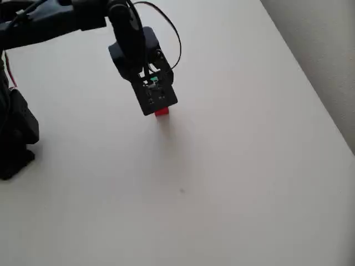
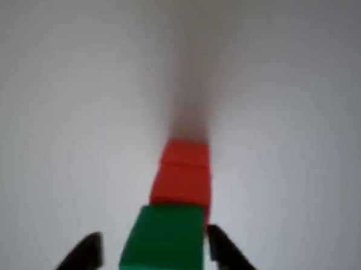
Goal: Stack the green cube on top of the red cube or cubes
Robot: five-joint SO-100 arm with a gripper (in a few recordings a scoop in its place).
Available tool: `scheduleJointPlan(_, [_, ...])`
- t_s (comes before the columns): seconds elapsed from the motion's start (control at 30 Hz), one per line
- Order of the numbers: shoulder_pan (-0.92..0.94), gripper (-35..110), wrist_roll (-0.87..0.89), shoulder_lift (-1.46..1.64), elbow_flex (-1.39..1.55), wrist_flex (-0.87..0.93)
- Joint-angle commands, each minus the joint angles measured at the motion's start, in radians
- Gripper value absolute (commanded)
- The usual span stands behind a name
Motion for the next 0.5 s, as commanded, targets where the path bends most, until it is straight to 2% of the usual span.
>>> scheduleJointPlan(0.0, [0.012, 28, -0.023, 0.035, -0.066, 0.018])
scheduleJointPlan(0.47, [-0.008, 28, -0.025, 0.313, -0.066, 0.11])
